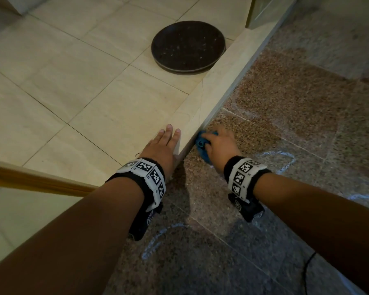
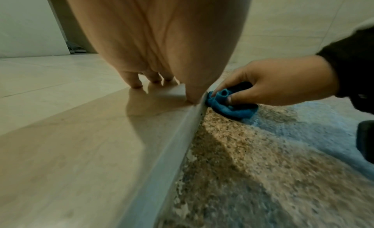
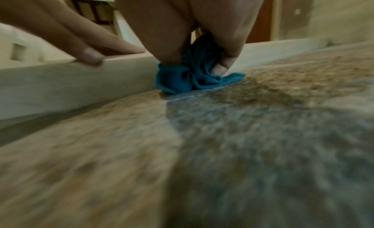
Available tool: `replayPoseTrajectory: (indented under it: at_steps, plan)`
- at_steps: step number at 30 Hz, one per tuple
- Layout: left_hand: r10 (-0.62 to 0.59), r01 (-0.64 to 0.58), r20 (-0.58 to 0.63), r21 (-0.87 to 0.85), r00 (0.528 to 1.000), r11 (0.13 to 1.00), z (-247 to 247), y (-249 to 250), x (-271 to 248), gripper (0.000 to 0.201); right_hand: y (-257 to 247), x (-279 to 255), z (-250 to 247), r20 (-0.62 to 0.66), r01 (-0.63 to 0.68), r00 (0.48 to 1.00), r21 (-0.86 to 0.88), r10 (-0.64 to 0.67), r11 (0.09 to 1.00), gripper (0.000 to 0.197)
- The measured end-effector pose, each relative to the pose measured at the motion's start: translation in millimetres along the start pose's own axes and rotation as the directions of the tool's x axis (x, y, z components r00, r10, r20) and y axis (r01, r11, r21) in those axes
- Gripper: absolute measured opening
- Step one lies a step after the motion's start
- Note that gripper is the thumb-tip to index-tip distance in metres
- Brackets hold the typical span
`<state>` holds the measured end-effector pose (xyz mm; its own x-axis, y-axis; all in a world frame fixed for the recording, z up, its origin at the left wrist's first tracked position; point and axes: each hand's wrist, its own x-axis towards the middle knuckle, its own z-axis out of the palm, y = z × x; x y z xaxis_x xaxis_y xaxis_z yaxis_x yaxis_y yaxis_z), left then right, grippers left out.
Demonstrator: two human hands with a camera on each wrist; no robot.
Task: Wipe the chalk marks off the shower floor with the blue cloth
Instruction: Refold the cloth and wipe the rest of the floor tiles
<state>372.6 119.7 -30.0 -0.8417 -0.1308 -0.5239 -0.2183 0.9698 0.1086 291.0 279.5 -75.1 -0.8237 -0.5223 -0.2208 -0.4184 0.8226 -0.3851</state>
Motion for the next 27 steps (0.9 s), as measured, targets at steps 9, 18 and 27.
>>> replayPoseTrajectory:
  at_steps: [9,18,27]
  plan:
    - [-0.012,0.013,-0.049,0.026,0.999,1.000,7,2,1,0.069,0,-37,8,0.111,0.474,0.876,-0.020,-0.470,0.880,0.041]
    - [-0.003,0.006,-0.048,0.047,0.999,0.999,9,-1,5,0.069,47,5,-29,-0.052,-0.189,0.981,-0.075,0.186,0.979,0.043]
    - [-0.020,0.022,-0.035,0.046,0.999,0.999,6,3,2,0.070,58,3,-18,-0.036,0.184,0.982,0.012,-0.183,0.983,0.037]
